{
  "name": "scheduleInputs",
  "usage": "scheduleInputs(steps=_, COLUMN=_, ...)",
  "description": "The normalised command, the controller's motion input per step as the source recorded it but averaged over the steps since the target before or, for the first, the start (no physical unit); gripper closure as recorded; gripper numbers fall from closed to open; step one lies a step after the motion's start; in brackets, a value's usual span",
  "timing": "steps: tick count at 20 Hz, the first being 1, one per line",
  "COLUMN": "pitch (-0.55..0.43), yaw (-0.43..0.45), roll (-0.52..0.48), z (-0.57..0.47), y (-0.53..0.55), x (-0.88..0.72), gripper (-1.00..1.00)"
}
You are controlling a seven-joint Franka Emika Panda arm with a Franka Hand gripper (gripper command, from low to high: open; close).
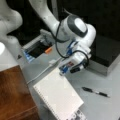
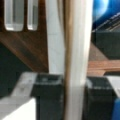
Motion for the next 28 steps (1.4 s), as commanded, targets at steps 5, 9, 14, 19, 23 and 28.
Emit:
scheduleInputs(steps=5, pitch=-0.170, yaw=0.149, roll=-0.113, z=-0.08, y=-0.09, x=-0.07, gripper=-1.00)
scheduleInputs(steps=9, pitch=-0.206, yaw=0.181, roll=-0.076, z=-0.07, y=-0.11, x=-0.10, gripper=-1.00)
scheduleInputs(steps=14, pitch=-0.209, yaw=0.207, roll=-0.049, z=-0.05, y=-0.13, x=-0.15, gripper=-1.00)
scheduleInputs(steps=19, pitch=-0.201, yaw=0.193, roll=-0.030, z=-0.03, y=-0.15, x=-0.16, gripper=-1.00)
scheduleInputs(steps=23, pitch=-0.208, yaw=0.116, roll=0.033, z=0.00, y=-0.05, x=-0.20, gripper=-1.00)
scheduleInputs(steps=28, pitch=-0.230, yaw=-0.026, roll=0.141, z=0.02, y=0.07, x=-0.30, gripper=-1.00)
